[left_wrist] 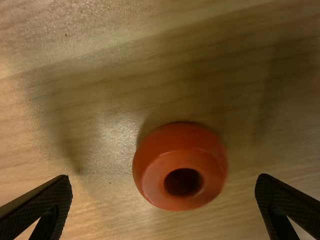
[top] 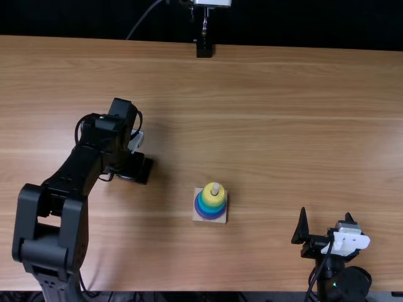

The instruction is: Build the Hanoi tower: stack the rings onto the peg from bottom to top in this color order: purple, dark blue, light blue, dark green, light green, yellow, orange.

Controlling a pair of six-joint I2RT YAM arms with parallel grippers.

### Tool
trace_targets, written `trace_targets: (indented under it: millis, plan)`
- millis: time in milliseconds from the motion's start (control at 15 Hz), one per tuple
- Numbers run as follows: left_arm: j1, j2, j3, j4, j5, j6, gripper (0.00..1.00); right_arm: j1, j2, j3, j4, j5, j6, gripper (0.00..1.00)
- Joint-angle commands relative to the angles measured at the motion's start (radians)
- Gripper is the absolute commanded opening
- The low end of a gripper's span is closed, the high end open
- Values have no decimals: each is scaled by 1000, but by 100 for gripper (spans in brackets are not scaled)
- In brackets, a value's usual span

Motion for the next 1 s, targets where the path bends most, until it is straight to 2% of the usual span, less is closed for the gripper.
trace_targets:
  millis: [0, 200, 467, 533, 667, 733, 933]
  plan:
    - [14, 24, -16, 4, -1, 12, 100, -9, -13, -62, -64, 15, 0, 100]
    - [14, 22, -56, 97, 1, 12, 100, -9, -13, -62, -64, 17, 0, 100]
    - [14, 22, -79, 109, -1, 12, 98, -9, -13, -62, -64, 15, 0, 100]
    - [14, 21, -79, 109, -1, 12, 86, -9, -13, -62, -65, 17, 0, 100]
    - [13, 15, -82, 109, 1, 12, 43, -9, -13, -62, -64, 17, 0, 100]
    - [13, 12, -91, 110, 3, 12, 29, -9, -13, -62, -64, 17, 0, 100]
    - [13, 7, -96, 110, 3, 10, 3, -9, -13, -62, -64, 17, 0, 100]
